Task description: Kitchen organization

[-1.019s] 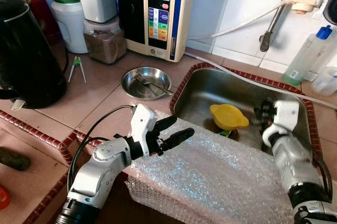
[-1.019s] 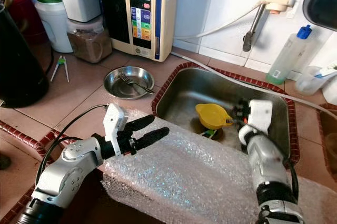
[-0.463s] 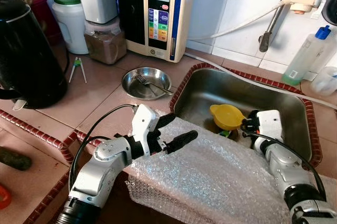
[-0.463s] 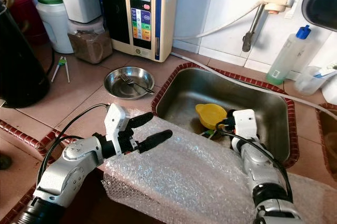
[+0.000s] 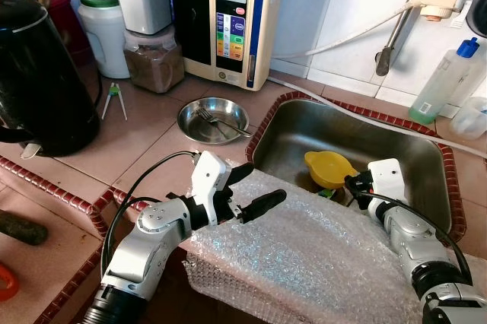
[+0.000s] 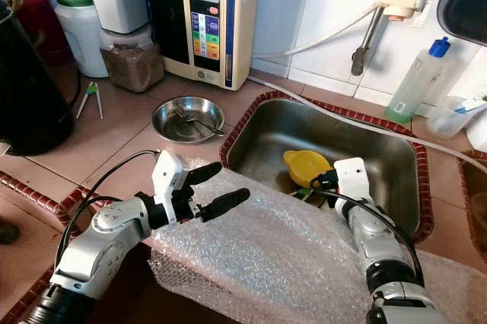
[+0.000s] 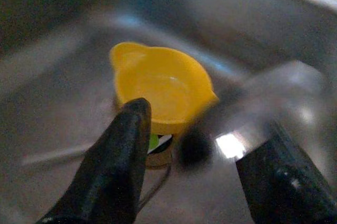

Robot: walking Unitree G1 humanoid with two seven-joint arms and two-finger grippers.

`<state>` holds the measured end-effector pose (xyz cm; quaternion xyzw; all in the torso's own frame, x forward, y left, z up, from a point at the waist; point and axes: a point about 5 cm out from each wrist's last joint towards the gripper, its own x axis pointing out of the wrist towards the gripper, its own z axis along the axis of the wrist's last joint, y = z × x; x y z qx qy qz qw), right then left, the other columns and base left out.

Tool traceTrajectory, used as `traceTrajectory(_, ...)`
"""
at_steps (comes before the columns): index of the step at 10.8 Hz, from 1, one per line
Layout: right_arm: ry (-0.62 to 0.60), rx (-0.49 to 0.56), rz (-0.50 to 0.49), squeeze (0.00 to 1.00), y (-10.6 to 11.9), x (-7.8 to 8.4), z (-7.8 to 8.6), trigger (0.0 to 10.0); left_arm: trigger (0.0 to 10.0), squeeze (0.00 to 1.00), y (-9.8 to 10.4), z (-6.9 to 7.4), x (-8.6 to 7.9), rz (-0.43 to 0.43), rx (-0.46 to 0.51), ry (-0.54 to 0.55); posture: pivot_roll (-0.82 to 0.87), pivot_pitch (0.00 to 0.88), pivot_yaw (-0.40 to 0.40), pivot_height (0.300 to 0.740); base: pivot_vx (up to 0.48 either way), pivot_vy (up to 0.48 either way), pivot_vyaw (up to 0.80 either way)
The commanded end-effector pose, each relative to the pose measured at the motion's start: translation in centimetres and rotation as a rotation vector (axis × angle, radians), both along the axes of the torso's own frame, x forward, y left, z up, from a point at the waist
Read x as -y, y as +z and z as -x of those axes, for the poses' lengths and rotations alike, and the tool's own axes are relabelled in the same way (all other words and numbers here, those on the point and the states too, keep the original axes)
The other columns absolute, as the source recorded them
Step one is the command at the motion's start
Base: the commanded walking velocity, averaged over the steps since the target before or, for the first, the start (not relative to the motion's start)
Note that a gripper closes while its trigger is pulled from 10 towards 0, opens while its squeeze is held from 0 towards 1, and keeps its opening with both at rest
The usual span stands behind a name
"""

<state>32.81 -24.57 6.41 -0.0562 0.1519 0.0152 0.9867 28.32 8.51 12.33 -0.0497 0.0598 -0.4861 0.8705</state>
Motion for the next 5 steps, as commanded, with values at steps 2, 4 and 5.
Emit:
traceTrajectory(2, -0.016, -0.013, 0.002, 1.00, -0.6, 0.2, 0.4, 10.0, 10.0, 1.00, 0.2, -0.3, 0.0, -0.009, 0.018, 0.012, 0.10, 0.000, -0.020, 0.740, 0.000, 0.000, 0.00)
traceTrajectory(4, -0.034, 0.243, 0.026, 1.00, 2.8, -0.5, -0.7, 10.0, 10.0, 1.00, 0.9, -1.4, -0.1, 0.017, 0.074, 0.122, 0.09, 0.000, -0.020, 0.740, 0.000, 0.000, 0.00)
traceTrajectory(5, -0.016, 0.332, 0.013, 1.00, 4.2, -1.5, -1.1, 10.0, 10.0, 1.00, 1.2, -1.9, -0.1, 0.041, 0.094, 0.182, 0.09, 0.000, -0.020, 0.740, 0.000, 0.000, 0.00)
